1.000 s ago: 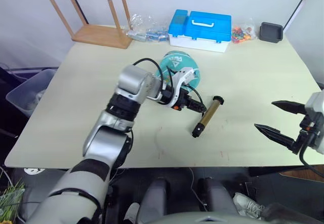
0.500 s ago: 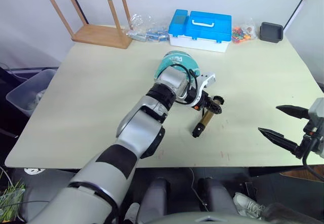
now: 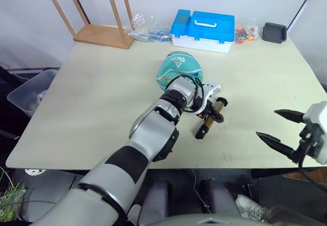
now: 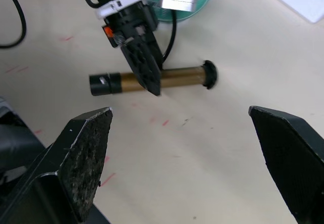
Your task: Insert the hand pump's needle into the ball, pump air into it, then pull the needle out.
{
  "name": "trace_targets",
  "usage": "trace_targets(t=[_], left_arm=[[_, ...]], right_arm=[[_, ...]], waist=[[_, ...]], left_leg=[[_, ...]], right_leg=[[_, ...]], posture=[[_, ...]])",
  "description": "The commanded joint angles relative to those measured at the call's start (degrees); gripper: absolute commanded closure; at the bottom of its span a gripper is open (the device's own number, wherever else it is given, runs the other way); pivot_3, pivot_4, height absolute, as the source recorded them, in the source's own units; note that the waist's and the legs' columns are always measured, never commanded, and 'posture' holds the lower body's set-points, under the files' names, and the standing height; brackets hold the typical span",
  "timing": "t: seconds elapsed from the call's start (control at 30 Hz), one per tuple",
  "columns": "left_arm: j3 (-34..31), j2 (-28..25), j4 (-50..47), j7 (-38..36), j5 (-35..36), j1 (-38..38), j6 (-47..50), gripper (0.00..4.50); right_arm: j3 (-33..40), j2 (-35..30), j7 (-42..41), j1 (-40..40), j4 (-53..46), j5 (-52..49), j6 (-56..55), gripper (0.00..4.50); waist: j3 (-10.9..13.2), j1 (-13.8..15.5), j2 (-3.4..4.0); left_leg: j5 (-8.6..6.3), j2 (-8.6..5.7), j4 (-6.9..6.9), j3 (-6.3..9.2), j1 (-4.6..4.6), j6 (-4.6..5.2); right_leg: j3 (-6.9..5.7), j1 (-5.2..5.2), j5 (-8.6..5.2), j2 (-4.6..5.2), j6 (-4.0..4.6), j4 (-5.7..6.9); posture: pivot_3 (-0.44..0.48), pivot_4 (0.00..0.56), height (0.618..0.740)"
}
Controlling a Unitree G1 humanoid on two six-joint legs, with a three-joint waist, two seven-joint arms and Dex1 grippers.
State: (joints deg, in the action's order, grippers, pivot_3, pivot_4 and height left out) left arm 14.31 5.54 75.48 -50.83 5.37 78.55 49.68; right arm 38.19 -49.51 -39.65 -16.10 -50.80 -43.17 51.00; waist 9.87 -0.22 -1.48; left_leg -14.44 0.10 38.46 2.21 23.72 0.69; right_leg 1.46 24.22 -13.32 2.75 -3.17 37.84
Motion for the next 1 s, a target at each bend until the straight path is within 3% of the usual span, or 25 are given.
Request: trace_targets(t=[0.03,0.07,0.1,0.27,0.3,0.53,0.7,0.8,0.93,1.0], left_arm=[[-1.6,0.9,0.7,1.3,-2.2,0.9,-1.2,0.55],[-1.8,1.2,0.9,1.8,-2.8,0.5,-1.4,1.09],[-2.0,1.5,1.1,2.3,-3.3,0.1,-1.6,1.19],[-5.6,1.8,1.6,5.0,-3.4,-0.7,-1.2,3.39],[-6.4,1.7,1.5,4.8,-3.3,-0.6,-0.7,3.52],[-11.9,-1.9,-0.1,-0.4,-0.6,2.2,6.5,3.52],[-11.4,-6.3,-5.8,-10.4,1.1,3.4,11.7,3.52],[-9.3,-10.2,-18.5,-13.1,1.9,-2.7,11.1,3.52],[-8.9,-13.9,-39.6,-10.1,3.6,-14.8,8.0,3.52],[-11.8,-14.1,-50.2,-8.4,5.0,-24.9,-4.4,3.52]], right_arm=[[0.9,-0.8,0.7,0.4,-1.2,-0.4,-0.8,0.00],[0.8,-0.9,0.8,0.4,-1.2,-0.5,-0.7,0.00],[0.7,-1.0,1.0,0.6,-1.1,-0.4,-0.7,0.00],[0.0,-1.1,2.2,0.6,-1.8,-0.8,-0.2,0.00],[-0.1,-1.1,2.4,0.4,-2.1,-0.8,-0.2,0.00],[-1.0,-0.6,4.3,0.1,-2.8,-1.2,0.1,0.00],[-3.2,0.6,7.2,2.5,-1.6,-2.9,0.6,0.00],[-6.0,1.8,10.5,6.1,-0.1,-4.2,1.6,0.00],[-8.7,3.0,13.1,10.0,1.5,-5.2,1.8,0.00],[-9.7,5.3,15.9,13.5,3.3,-6.6,1.4,0.00]], waist=[[0.0,0.0,0.00],[0.0,0.0,0.00],[0.0,0.0,0.01],[0.0,0.0,0.00],[0.0,0.0,0.01],[0.0,-0.3,0.01],[0.0,-0.4,0.02],[0.0,-0.7,0.06],[-0.1,-0.6,0.15],[-0.1,-0.6,0.17]], left_leg=[[0.00,0.00,0.00,0.00,0.00,0.00],[0.00,0.00,0.00,0.00,-0.01,0.00],[0.00,0.00,0.00,0.00,-0.01,0.00],[0.00,0.00,0.00,0.01,-0.01,0.00],[0.00,0.00,0.00,0.01,-0.01,0.00],[0.00,0.00,0.00,0.00,-0.02,0.00],[0.00,0.00,0.00,0.01,-0.01,-0.01],[0.00,0.02,-0.01,0.00,-0.05,-0.01],[0.01,0.09,-0.05,-0.03,-0.12,-0.02],[0.01,0.11,-0.04,-0.02,-0.10,-0.02]], right_leg=[[0.00,0.00,0.00,0.00,0.00,0.01],[0.00,0.00,0.00,0.00,0.00,0.01],[0.00,0.00,0.00,0.00,0.00,0.02],[-0.01,0.00,0.00,0.00,0.00,0.03],[0.00,0.00,0.00,0.00,0.00,0.03],[0.00,0.00,0.00,0.00,0.00,0.06],[-0.01,0.00,0.00,0.00,0.00,0.06],[0.00,-0.01,0.01,0.00,0.01,0.09],[0.08,0.01,0.01,-0.01,0.05,0.16],[0.08,0.01,0.01,0.00,0.05,0.15]], posture=[[0.000,0.150,0.740],[0.000,0.150,0.740],[0.000,0.150,0.740],[0.000,0.150,0.740],[0.000,0.150,0.740],[0.000,0.150,0.740],[0.000,0.150,0.740],[0.000,0.150,0.740],[0.000,0.150,0.740],[0.000,0.150,0.740]])
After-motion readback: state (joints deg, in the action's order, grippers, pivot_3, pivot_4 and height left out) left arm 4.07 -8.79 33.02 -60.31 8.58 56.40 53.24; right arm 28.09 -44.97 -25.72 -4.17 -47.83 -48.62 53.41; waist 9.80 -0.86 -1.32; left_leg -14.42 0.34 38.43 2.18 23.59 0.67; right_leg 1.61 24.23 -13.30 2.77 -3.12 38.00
